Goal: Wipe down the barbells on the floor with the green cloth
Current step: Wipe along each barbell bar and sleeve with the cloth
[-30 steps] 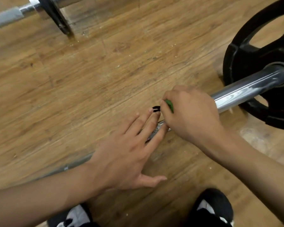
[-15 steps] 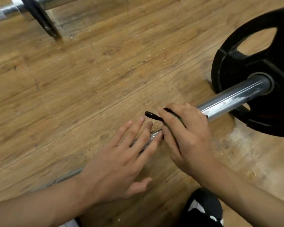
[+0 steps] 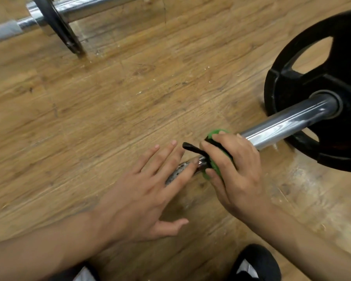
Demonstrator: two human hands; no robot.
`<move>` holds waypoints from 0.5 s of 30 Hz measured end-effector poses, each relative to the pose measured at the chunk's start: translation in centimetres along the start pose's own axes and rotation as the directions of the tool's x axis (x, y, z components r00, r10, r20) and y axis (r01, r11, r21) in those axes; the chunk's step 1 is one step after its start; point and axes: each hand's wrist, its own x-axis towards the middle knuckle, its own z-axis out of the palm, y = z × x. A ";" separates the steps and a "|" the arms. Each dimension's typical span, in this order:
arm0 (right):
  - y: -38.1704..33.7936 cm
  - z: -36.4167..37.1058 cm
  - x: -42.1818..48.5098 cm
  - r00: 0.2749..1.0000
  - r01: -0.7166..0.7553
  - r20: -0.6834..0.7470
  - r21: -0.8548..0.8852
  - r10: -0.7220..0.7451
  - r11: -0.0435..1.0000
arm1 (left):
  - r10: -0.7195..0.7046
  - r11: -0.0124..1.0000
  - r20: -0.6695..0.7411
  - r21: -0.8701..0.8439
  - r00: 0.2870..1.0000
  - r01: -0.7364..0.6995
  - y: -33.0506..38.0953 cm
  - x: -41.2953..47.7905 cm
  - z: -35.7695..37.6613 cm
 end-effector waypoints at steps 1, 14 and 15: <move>0.5 -0.1 0.3 0.999 0.039 0.001 -0.016 -0.039 0.999 | -0.003 1.000 0.005 -0.001 1.000 0.003 -0.2 0.1 0.0; 1.2 2.3 6.4 0.997 -0.004 -0.076 0.021 0.005 1.000 | -0.188 0.981 0.011 0.051 0.982 0.187 -5.2 2.3 -0.6; 1.4 2.5 8.1 0.999 -0.021 -0.042 0.018 0.022 1.000 | -0.239 0.970 0.011 0.044 0.971 0.239 -5.1 2.6 -0.6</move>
